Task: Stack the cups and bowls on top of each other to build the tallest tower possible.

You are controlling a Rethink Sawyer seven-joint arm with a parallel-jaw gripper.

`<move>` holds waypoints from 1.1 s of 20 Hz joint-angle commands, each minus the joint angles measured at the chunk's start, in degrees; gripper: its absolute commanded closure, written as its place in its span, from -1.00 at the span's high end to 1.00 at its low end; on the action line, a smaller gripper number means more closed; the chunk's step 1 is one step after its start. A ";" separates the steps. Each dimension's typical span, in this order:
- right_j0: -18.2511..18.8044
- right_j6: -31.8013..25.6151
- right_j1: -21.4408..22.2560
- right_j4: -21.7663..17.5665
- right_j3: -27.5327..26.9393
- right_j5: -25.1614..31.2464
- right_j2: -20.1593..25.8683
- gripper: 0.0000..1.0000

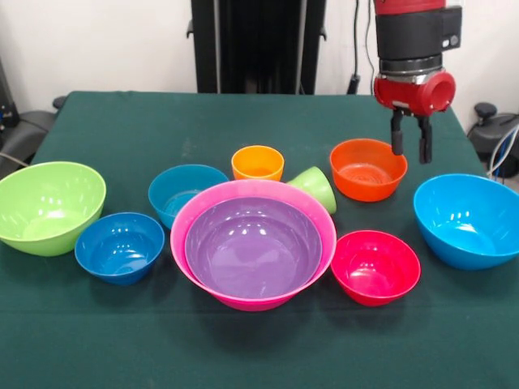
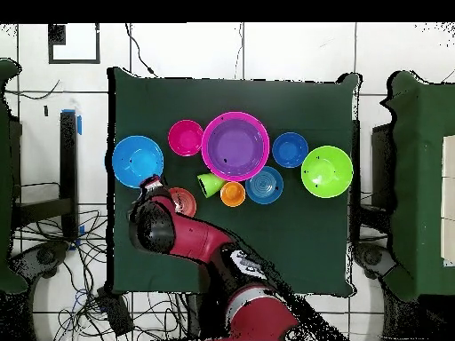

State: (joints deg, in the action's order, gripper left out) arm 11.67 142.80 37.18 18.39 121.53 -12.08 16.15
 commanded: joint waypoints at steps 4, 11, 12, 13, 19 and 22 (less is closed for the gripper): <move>-0.31 11.26 -5.24 1.00 -3.46 -2.58 3.15 1.00; -1.84 13.86 -3.09 3.86 -3.18 -1.13 4.60 1.00; -2.21 14.37 -2.49 4.49 -2.99 -0.74 4.76 1.00; -2.47 14.70 -2.22 4.89 -3.02 -0.62 4.89 1.00; -3.28 16.15 -1.81 6.47 -3.65 -0.76 6.11 1.00; -3.34 16.55 -2.08 6.83 -3.99 -1.12 6.50 1.00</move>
State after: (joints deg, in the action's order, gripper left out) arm 9.39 144.60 35.58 21.02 120.62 -12.09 17.34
